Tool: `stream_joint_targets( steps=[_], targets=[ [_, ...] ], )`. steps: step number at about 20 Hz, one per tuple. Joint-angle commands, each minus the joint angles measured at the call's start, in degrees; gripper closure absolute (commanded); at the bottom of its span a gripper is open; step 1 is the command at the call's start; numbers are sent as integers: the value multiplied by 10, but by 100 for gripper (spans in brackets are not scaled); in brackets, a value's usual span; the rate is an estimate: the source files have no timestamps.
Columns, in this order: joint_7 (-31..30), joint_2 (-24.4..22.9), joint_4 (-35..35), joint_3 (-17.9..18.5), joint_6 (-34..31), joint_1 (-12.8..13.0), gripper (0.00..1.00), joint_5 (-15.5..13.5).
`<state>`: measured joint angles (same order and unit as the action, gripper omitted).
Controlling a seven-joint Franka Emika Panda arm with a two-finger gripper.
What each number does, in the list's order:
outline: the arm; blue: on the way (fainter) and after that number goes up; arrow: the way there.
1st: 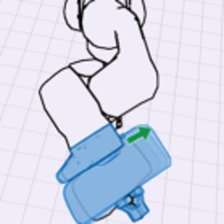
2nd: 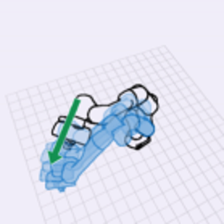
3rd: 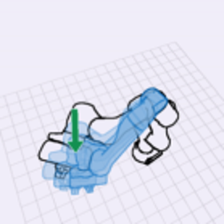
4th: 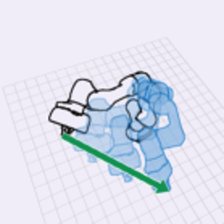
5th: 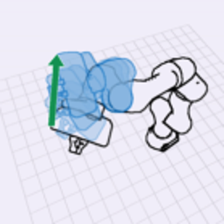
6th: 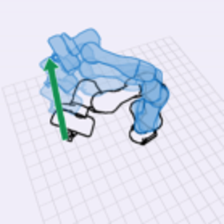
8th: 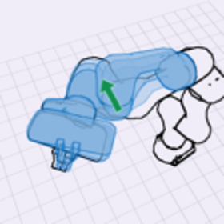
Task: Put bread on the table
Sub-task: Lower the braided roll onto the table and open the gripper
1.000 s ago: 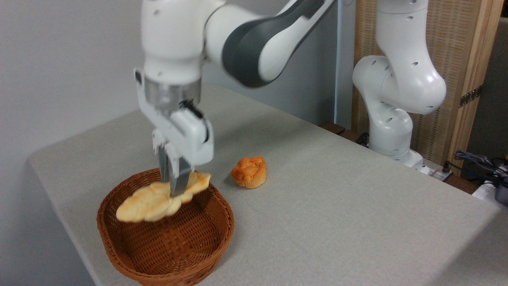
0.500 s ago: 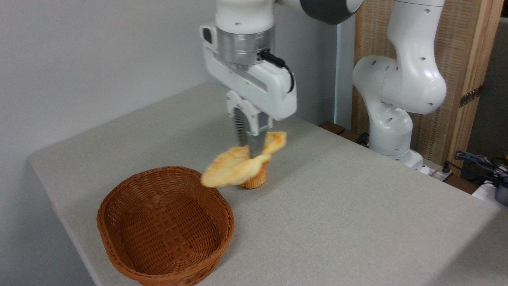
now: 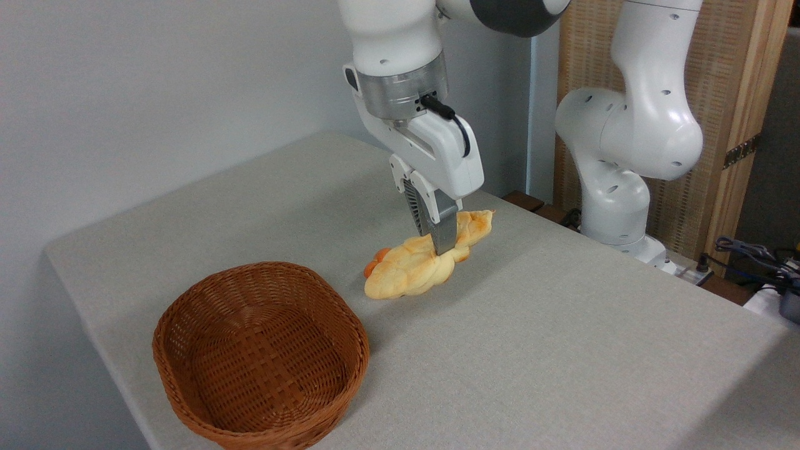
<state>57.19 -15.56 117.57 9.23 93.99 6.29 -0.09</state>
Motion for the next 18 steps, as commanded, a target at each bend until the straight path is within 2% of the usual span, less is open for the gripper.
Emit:
stream_joint_targets(
  steps=[1, 18],
  targets=[
    [2, 8, -3, -4, -18, 3, 0, 10],
    [4, 10, -19, -3, -9, -1, 0, 2]
  ],
)
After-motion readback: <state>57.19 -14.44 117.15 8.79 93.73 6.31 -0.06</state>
